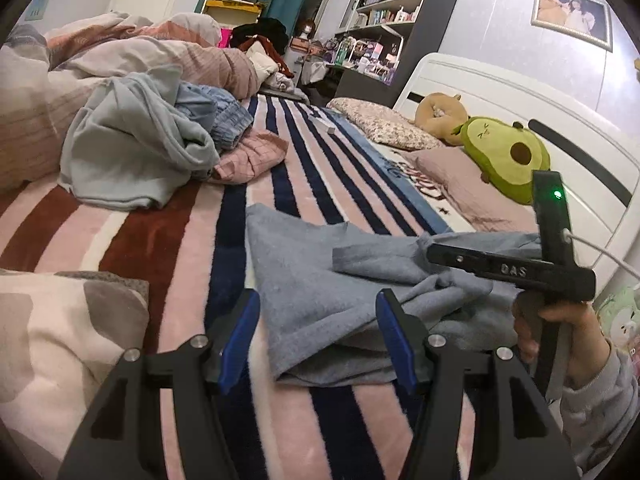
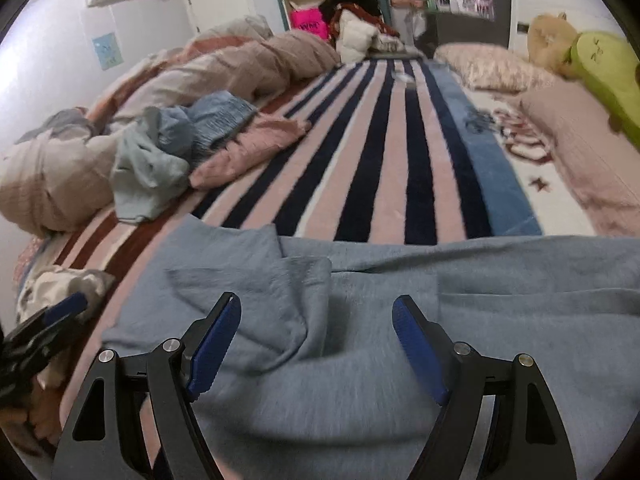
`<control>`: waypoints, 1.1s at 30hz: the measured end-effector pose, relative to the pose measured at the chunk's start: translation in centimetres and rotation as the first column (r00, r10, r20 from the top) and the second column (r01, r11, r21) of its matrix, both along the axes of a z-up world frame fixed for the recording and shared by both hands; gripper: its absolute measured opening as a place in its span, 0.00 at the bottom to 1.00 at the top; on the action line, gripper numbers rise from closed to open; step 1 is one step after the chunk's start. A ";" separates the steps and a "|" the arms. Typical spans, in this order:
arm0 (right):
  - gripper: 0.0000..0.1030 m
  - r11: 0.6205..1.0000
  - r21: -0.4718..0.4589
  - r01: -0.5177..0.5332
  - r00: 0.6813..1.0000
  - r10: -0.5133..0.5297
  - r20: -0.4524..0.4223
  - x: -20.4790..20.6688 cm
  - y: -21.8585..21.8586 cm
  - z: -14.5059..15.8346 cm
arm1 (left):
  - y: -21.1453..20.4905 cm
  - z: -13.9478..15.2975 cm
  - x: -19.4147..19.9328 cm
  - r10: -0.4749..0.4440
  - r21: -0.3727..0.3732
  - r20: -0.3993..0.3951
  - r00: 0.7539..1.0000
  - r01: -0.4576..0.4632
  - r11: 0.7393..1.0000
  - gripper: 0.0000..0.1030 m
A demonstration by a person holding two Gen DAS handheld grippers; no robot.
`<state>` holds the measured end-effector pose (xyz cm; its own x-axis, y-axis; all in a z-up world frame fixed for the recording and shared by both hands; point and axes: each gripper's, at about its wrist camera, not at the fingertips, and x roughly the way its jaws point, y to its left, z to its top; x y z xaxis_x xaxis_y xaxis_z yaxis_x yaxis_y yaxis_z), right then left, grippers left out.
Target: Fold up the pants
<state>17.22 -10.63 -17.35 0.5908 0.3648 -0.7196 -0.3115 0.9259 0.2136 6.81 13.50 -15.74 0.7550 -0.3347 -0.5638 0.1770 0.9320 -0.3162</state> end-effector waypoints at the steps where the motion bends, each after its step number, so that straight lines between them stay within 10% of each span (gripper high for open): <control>1: 0.69 1.000 0.019 -0.007 1.000 0.007 -0.025 0.3 0.0 -0.5 | 0.0 -0.2 0.0 -0.003 -0.004 -0.004 1.000 0.003 1.000 0.54; 2: 0.61 1.000 0.026 -0.005 0.999 0.007 -0.043 0.5 0.0 -1.0 | 0.0 -0.3 0.0 -0.006 -0.010 -0.007 1.000 0.006 1.000 0.54; 4: 0.04 1.000 0.016 -0.006 0.999 0.006 -0.044 0.0 -0.4 -1.5 | 0.0 -0.3 -0.1 0.000 -0.002 -0.004 1.000 0.000 1.000 0.54; 17: 0.06 0.973 0.086 0.212 0.975 -0.206 -0.080 -6.2 -5.9 -1.8 | 0.0 -0.4 -0.8 0.001 -0.007 0.002 1.000 -0.001 1.000 0.54; 22: 0.59 0.959 0.101 0.264 0.964 -0.261 -0.043 -6.2 -7.6 -0.6 | 0.1 -0.4 -1.0 0.007 0.003 0.003 1.000 -0.007 1.000 0.54; 28: 0.55 0.972 0.108 0.207 0.971 -0.191 -0.140 -4.3 -6.0 -2.2 | 0.2 -0.2 -1.1 0.011 -0.005 0.000 1.000 -0.011 1.000 0.54; 31: 0.16 0.982 0.025 0.185 0.979 -0.182 -0.094 -4.7 -4.8 -2.1 | 0.1 0.0 -1.1 0.014 -0.003 0.001 1.000 -0.014 1.000 0.54; 33: 0.10 0.982 0.071 0.177 0.983 -0.173 -0.063 -5.4 -5.2 -1.3 | 0.1 -0.1 -1.2 0.012 -0.004 0.002 1.000 -0.012 1.000 0.54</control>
<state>11.78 -15.88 -18.61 0.6099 0.3143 -0.7275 -0.1318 0.9455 0.2979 5.65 13.63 -15.81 0.7601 -0.3274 -0.5613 0.1660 0.9330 -0.3194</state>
